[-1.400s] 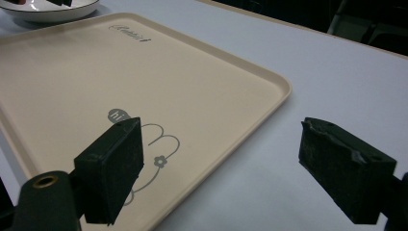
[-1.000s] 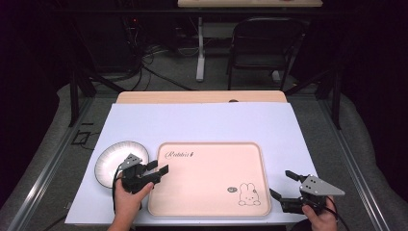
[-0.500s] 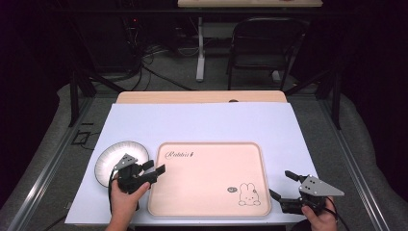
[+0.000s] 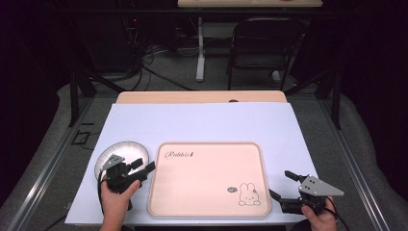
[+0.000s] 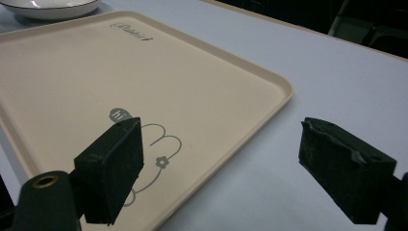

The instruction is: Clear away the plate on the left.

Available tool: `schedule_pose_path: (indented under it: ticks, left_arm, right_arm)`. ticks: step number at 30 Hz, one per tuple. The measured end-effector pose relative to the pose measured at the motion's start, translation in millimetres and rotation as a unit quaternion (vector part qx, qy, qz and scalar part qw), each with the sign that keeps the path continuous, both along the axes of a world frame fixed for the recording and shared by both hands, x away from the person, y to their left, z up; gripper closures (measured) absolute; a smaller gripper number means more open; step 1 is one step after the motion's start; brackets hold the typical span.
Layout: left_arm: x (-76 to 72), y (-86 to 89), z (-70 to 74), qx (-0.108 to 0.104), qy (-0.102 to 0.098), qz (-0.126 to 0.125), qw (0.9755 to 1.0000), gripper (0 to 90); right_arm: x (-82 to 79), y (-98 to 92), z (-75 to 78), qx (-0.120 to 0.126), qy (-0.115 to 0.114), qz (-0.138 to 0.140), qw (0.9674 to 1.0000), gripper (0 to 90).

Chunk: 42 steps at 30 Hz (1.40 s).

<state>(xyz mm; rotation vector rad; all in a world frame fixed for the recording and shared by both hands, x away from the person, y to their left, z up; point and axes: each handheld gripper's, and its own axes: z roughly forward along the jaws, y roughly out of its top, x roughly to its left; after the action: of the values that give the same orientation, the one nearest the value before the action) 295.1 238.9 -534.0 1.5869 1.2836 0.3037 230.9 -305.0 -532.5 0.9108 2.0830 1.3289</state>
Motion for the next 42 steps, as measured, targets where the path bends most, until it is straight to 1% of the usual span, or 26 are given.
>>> schedule_pose_path:
  ticks: [2,4,6,8,9,12,18,20,24,26,29,31,36,42]
  left_arm:
    - [-0.4,3.3,0.3,-0.006,0.001,0.004,1.0,36.3]
    - [-0.8,6.5,0.6,-0.006,0.0,0.008,0.9999,36.3]
    - [-1.4,9.9,0.9,-0.013,0.001,0.015,0.9998,36.3]
    - [-1.4,12.1,1.1,-0.012,0.003,0.018,0.9998,36.4]
    - [-1.1,13.1,1.0,-0.008,0.002,0.02,0.9998,36.7]
    - [2.3,16.9,2.1,-0.003,0.008,0.027,0.9996,36.8]
    - [9.8,27.9,8.3,-0.012,0.014,0.045,0.9988,36.3]
    - [12.4,32.1,9.4,-0.016,0.02,0.05,0.9984,35.8]
    - [18.3,42.6,9.1,-0.014,0.026,0.066,0.9973,34.4]
    - [20.0,46.6,9.1,-0.017,0.027,0.071,0.997,34.4]
    - [22.7,54.4,8.5,-0.028,0.034,0.083,0.9956,34.2]
    - [23.2,58.7,8.7,-0.027,0.038,0.084,0.9954,34.1]
    - [23.5,70.2,10.1,-0.021,0.04,0.1,0.9939,34.5]
    - [24.0,83.0,13.3,-0.015,0.037,0.117,0.9923,34.7]
  right_arm:
    - [0.1,0.0,0.0,0.0,0.001,0.0,1.0,15.1]
    - [0.1,0.1,0.0,0.0,0.001,0.0,1.0,15.1]
    - [0.1,0.1,0.0,0.0,0.001,0.0,1.0,15.1]
    - [0.2,0.0,0.0,0.0,0.001,0.0,1.0,15.1]
    - [0.2,0.0,0.0,0.0,0.001,0.0,1.0,15.1]
    - [0.6,0.1,0.0,0.0,0.001,-0.001,1.0,15.1]
    - [0.7,-0.3,-0.1,0.002,0.001,-0.001,1.0,15.1]
    - [0.5,-0.4,0.0,0.003,0.001,-0.002,1.0,15.1]
    - [0.6,-0.8,0.0,0.004,0.002,-0.003,1.0,15.1]
    - [0.7,-0.8,-0.1,0.004,0.002,-0.004,1.0,15.1]
    - [0.6,-0.7,-0.1,0.004,0.002,-0.004,1.0,15.1]
    - [0.7,-0.8,0.0,0.005,0.002,-0.005,1.0,15.1]
    - [0.5,-0.8,0.0,0.004,0.002,-0.004,1.0,15.1]
    - [0.4,-0.8,0.1,0.004,0.002,-0.004,1.0,15.1]
